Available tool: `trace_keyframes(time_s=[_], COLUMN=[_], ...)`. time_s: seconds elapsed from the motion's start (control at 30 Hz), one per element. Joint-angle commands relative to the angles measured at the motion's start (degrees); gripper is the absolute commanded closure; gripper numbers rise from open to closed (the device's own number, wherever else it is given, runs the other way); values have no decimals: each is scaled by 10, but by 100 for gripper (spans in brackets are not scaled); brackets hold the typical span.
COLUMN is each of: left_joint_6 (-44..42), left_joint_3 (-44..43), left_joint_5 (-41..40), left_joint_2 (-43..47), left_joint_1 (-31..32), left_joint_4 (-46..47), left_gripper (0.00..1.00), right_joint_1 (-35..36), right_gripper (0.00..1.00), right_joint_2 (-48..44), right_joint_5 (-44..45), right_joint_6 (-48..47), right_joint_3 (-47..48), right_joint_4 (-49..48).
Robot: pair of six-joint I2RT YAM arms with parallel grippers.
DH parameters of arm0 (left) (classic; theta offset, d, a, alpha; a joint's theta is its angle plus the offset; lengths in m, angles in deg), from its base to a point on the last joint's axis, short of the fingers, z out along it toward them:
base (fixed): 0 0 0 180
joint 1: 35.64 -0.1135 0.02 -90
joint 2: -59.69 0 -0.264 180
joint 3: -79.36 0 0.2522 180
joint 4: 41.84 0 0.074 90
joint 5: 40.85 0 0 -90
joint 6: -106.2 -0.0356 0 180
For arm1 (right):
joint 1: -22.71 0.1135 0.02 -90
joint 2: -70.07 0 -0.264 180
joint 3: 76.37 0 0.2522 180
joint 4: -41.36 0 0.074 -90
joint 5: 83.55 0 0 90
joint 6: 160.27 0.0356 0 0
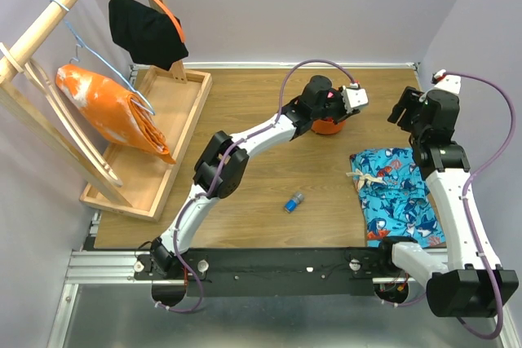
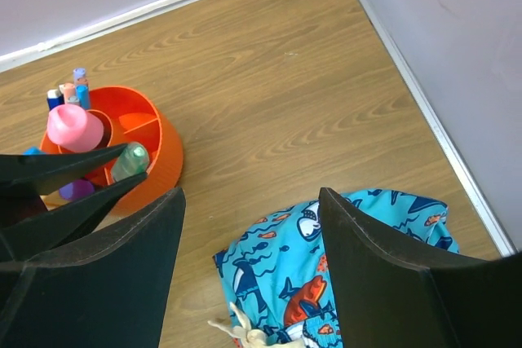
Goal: Sort the stationery into containers
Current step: Place the stationery in the storage box.
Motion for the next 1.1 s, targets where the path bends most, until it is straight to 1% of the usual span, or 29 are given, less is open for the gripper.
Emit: trace_keyframes(time_s=[0.0, 0.2, 0.3, 0.33, 0.37, 0.4, 0.53, 0.57, 0.77, 0.83, 0.97, 1.07], left_joint_6=[-8, -13, -16, -15, -14, -14, -15, -13, -5, -5, 9, 24], left_joint_3=[-39, -41, -36, -34, -31, -30, -25, -24, -23, -22, -13, 3], left_joint_5=[-28, -39, -52, -57, -62, -68, -77, -79, -85, -87, -89, -95], left_joint_2=[-23, -40, -41, -40, -41, -40, -37, -36, -32, -27, 3, 52], left_joint_1=[-9, -15, -16, -17, -17, -17, -16, -16, -15, -16, -15, -15], left_joint_4=[41, 43, 43, 43, 43, 43, 40, 40, 37, 35, 32, 14], left_gripper=[86, 82, 74, 71, 65, 62, 59, 57, 50, 48, 41, 39], right_joint_1=[-10, -21, -25, -27, -27, -28, -32, -32, -34, -34, -35, -35], right_gripper=[26, 26, 26, 26, 26, 26, 26, 26, 26, 26, 26, 26], right_joint_2=[9, 14, 14, 14, 15, 15, 16, 16, 13, 11, 10, 8], right_joint_5=[-12, -22, -26, -28, -29, -31, -36, -37, -40, -42, -50, -88], right_joint_6=[14, 19, 22, 23, 24, 26, 27, 27, 31, 32, 31, 15], right_joint_3=[-9, -14, -17, -18, -18, -18, -20, -20, -26, -28, -24, -18], right_joint_4=[-14, -14, -12, -12, -12, -13, -14, -14, -14, -13, -11, -6])
